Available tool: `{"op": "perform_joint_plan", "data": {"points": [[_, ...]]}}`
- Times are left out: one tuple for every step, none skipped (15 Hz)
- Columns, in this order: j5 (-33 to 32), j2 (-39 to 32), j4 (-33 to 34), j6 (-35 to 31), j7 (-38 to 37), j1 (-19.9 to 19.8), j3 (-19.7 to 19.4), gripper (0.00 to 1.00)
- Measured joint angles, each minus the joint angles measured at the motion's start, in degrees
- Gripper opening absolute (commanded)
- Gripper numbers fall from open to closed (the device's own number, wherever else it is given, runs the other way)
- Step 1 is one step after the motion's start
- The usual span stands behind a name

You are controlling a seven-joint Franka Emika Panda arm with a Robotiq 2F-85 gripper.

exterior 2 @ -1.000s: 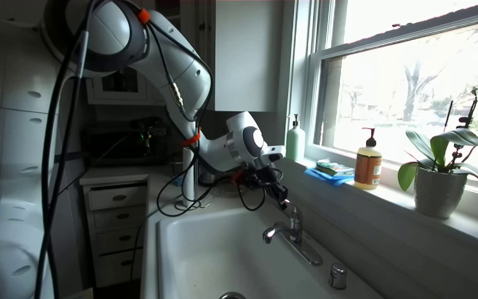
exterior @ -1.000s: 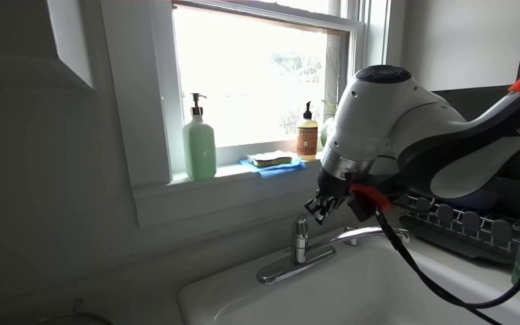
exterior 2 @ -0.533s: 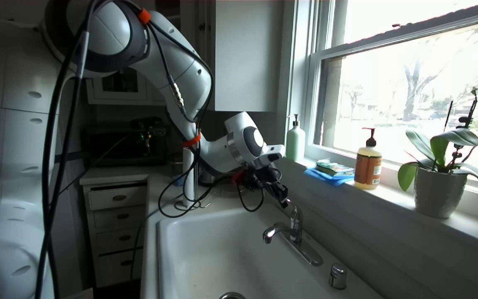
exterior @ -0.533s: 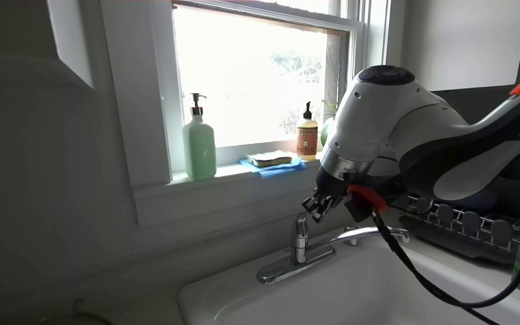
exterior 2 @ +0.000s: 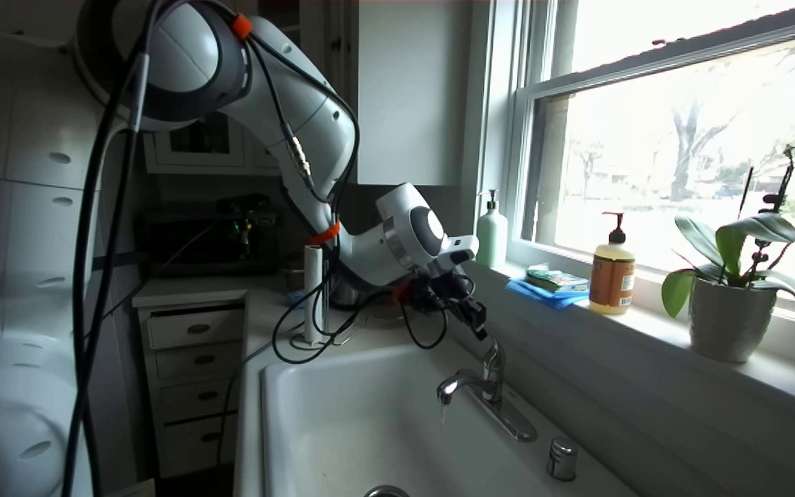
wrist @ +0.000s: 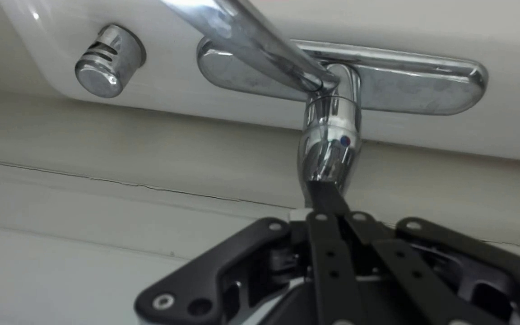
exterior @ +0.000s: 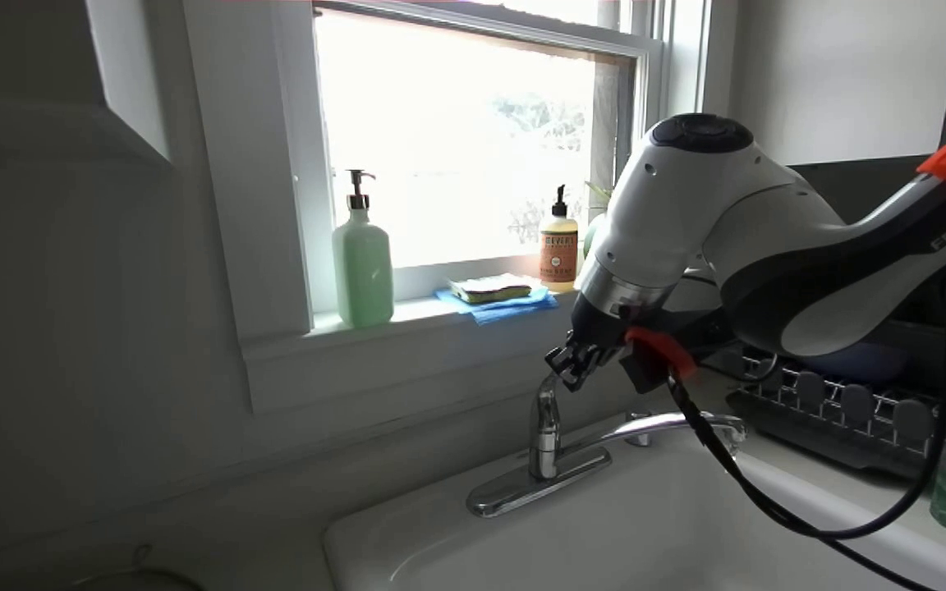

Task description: Move the faucet head to the right and then open the tap

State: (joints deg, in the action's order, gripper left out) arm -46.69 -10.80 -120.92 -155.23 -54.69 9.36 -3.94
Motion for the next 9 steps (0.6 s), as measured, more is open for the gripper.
{"op": "perform_joint_plan", "data": {"points": [[0.0,-0.1,0.2,0.0,0.0,0.0,-0.1,0.00],[0.0,-0.2,0.4,0.0,0.0,0.0,-0.1,0.00],[0.0,-0.3,0.5,0.0,0.0,0.0,-0.2,0.00],[0.0,-0.3,0.6,0.0,0.0,0.0,-0.2,0.00],[0.0,-0.4,0.6,0.0,0.0,0.0,-0.2,0.00],[0.0,-0.4,0.6,0.0,0.0,0.0,-0.2,0.00],[0.3,-0.4,0.6,0.0,0.0,0.0,-0.2,0.00],[0.7,-0.4,0.7,0.1,0.0,0.0,-0.1,0.00],[1.6,-0.3,0.6,0.5,0.3,0.0,0.1,0.00]]}}
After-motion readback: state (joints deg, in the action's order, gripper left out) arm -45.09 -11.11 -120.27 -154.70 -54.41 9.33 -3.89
